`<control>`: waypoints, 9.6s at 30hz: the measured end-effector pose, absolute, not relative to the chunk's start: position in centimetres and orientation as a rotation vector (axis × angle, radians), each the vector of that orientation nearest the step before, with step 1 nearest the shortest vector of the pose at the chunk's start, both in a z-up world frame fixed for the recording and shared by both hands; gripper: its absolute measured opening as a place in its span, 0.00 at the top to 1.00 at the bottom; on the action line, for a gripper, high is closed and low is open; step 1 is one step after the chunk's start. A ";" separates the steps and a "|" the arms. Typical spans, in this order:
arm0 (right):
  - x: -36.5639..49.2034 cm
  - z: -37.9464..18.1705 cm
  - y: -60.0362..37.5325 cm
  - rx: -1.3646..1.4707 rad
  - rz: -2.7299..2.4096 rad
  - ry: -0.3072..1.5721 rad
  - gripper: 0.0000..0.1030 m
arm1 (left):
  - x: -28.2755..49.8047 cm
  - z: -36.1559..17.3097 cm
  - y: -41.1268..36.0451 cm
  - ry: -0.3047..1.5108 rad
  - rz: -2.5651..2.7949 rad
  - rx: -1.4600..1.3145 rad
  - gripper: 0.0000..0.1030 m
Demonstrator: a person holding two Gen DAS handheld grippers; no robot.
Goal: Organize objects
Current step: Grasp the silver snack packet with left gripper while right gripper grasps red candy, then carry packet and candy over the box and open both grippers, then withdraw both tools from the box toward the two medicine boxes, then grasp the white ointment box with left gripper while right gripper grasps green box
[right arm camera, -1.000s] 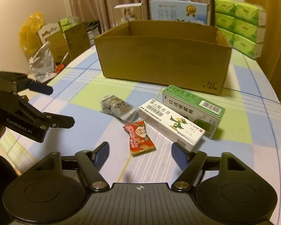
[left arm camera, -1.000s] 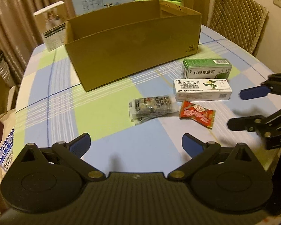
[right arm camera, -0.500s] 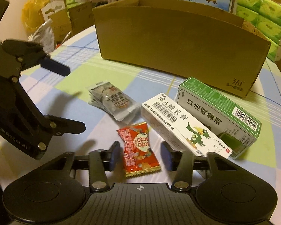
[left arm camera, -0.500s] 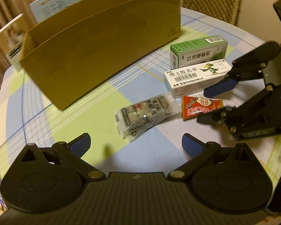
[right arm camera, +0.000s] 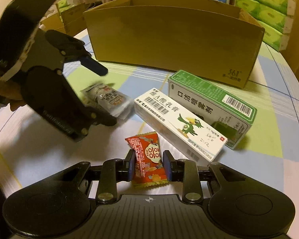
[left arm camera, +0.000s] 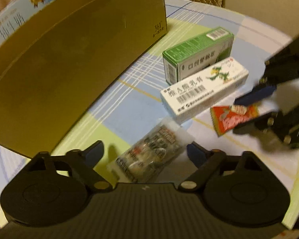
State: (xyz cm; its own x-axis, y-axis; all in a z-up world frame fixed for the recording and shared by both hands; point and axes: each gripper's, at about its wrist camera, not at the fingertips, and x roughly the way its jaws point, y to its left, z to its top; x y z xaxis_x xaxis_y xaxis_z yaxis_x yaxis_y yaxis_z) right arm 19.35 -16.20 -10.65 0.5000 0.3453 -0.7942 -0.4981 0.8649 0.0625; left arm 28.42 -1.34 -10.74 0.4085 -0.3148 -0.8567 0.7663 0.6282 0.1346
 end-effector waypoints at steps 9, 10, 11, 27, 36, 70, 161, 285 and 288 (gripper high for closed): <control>18.3 -11.0 -16.2 -0.187 0.511 0.893 0.67 | 25.2 -10.2 -1.6 0.989 -0.639 0.470 0.68; 18.1 -11.0 -16.1 -0.199 0.512 0.888 0.63 | 24.7 -10.2 -1.6 0.990 -0.619 0.452 0.68; 17.9 -11.0 -16.0 -0.211 0.510 0.883 0.60 | 24.2 -10.2 -1.6 0.986 -0.599 0.437 0.68; 17.7 -11.5 -15.3 -0.236 0.500 0.863 0.73 | 23.4 -10.5 -1.3 0.950 -0.477 0.278 0.69; 16.7 -9.5 -16.5 -0.185 0.468 0.827 0.78 | 21.6 -8.4 -1.2 0.950 -0.370 0.226 0.69; 7.9 1.5 -20.5 -0.068 0.437 0.703 0.78 | 8.9 1.7 -2.0 0.841 -0.226 0.078 0.69; 39.4 7.4 -20.8 0.159 0.411 0.732 0.27 | 37.2 6.6 2.2 0.755 -0.086 0.050 0.26; 21.0 -7.4 -25.3 -0.081 0.463 0.907 0.48 | 23.3 -10.1 -6.1 1.015 -0.212 0.138 0.68; 21.6 -7.7 -24.4 -0.126 0.478 0.917 0.48 | 23.3 -10.3 -5.8 1.007 -0.221 0.146 0.68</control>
State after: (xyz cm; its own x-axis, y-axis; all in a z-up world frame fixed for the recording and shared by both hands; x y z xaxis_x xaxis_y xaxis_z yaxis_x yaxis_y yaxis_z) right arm 21.62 -24.42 -7.67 0.5116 0.3435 -0.7876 -0.4490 0.8884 0.0958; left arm 23.28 -5.76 -10.27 0.5144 -0.1162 -0.8496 0.2508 0.9679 0.0195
